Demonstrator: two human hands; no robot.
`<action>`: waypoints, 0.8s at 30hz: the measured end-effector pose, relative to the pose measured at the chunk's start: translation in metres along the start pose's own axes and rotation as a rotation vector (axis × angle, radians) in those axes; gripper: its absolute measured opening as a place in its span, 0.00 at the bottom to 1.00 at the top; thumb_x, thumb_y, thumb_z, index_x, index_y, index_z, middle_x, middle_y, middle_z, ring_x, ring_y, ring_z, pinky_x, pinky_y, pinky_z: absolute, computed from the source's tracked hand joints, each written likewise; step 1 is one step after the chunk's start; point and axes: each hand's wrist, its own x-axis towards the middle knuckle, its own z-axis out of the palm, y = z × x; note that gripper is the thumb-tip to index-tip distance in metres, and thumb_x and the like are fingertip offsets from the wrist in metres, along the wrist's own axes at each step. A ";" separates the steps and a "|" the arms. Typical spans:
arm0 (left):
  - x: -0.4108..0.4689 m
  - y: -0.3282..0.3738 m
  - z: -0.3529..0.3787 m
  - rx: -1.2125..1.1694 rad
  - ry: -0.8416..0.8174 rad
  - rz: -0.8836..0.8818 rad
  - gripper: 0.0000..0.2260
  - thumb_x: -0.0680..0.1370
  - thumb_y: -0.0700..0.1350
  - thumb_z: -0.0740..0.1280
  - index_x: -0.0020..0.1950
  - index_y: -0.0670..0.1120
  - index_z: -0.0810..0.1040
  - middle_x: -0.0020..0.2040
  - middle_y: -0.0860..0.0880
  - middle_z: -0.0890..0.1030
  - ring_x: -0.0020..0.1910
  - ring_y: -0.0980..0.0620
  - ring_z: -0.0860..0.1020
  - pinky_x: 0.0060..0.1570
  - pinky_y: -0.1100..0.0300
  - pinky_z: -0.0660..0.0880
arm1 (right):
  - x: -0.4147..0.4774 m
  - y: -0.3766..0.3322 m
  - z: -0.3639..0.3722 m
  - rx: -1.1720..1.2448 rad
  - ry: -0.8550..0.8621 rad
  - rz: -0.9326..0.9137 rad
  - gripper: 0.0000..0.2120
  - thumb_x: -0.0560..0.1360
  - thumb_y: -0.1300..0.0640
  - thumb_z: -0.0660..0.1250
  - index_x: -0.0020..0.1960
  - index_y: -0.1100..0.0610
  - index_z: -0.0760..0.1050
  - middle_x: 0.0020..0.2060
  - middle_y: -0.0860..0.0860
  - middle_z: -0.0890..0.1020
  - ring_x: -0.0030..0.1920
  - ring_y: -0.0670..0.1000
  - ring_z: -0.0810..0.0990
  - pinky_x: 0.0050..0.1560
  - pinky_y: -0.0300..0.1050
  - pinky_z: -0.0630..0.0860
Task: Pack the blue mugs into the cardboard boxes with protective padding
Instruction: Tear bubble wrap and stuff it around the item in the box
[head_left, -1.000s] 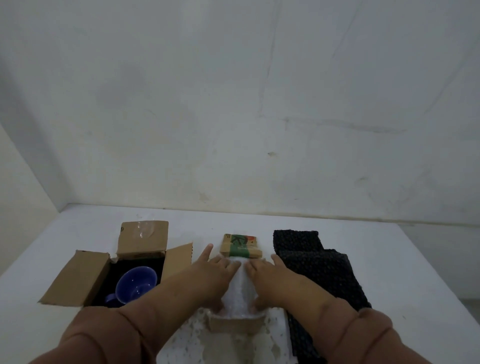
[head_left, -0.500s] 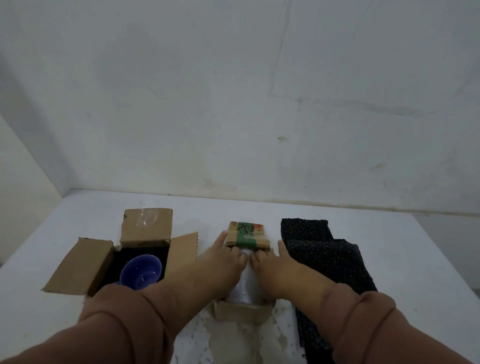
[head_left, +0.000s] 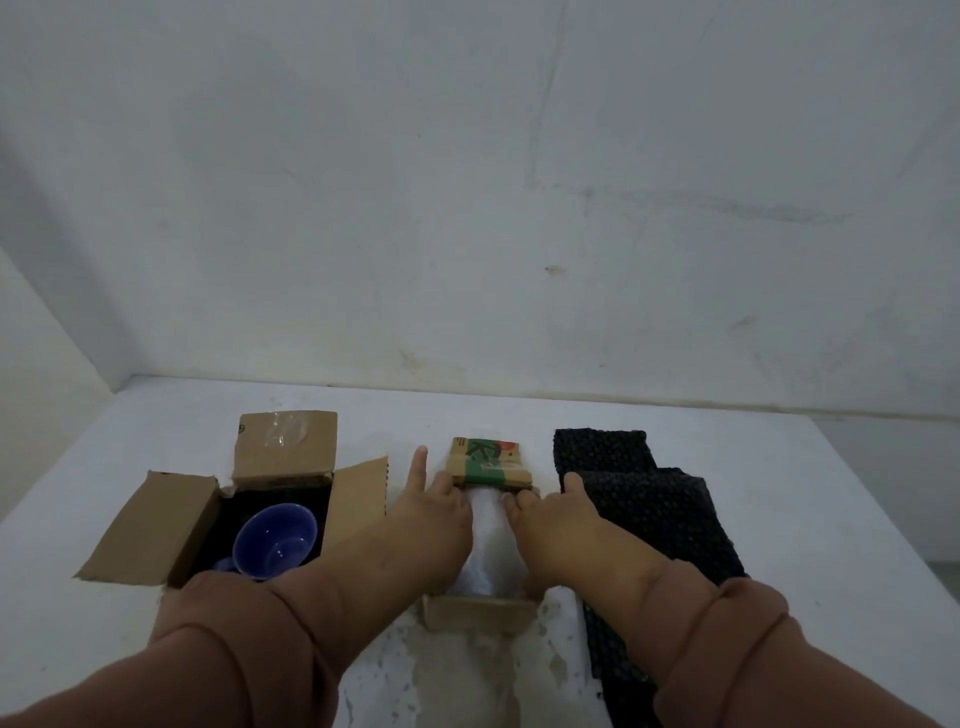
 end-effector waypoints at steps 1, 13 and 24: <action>0.001 0.000 0.000 -0.009 -0.026 -0.009 0.31 0.73 0.50 0.68 0.73 0.40 0.62 0.71 0.41 0.66 0.73 0.39 0.55 0.67 0.29 0.35 | 0.001 -0.004 0.000 0.016 -0.038 0.016 0.46 0.72 0.44 0.67 0.76 0.59 0.42 0.74 0.56 0.58 0.68 0.58 0.68 0.70 0.68 0.48; 0.000 -0.004 0.011 -0.262 -0.064 -0.019 0.41 0.74 0.51 0.67 0.77 0.42 0.45 0.79 0.43 0.50 0.77 0.41 0.38 0.70 0.38 0.34 | -0.005 0.005 0.018 0.574 0.013 -0.034 0.47 0.67 0.49 0.70 0.76 0.48 0.43 0.72 0.52 0.59 0.64 0.56 0.71 0.58 0.51 0.71; 0.001 0.003 0.008 -0.181 -0.091 -0.085 0.48 0.72 0.53 0.70 0.77 0.44 0.39 0.79 0.45 0.50 0.76 0.40 0.38 0.66 0.30 0.32 | 0.001 -0.018 0.017 0.336 -0.007 0.116 0.47 0.71 0.53 0.68 0.76 0.54 0.37 0.74 0.53 0.54 0.64 0.60 0.71 0.64 0.66 0.62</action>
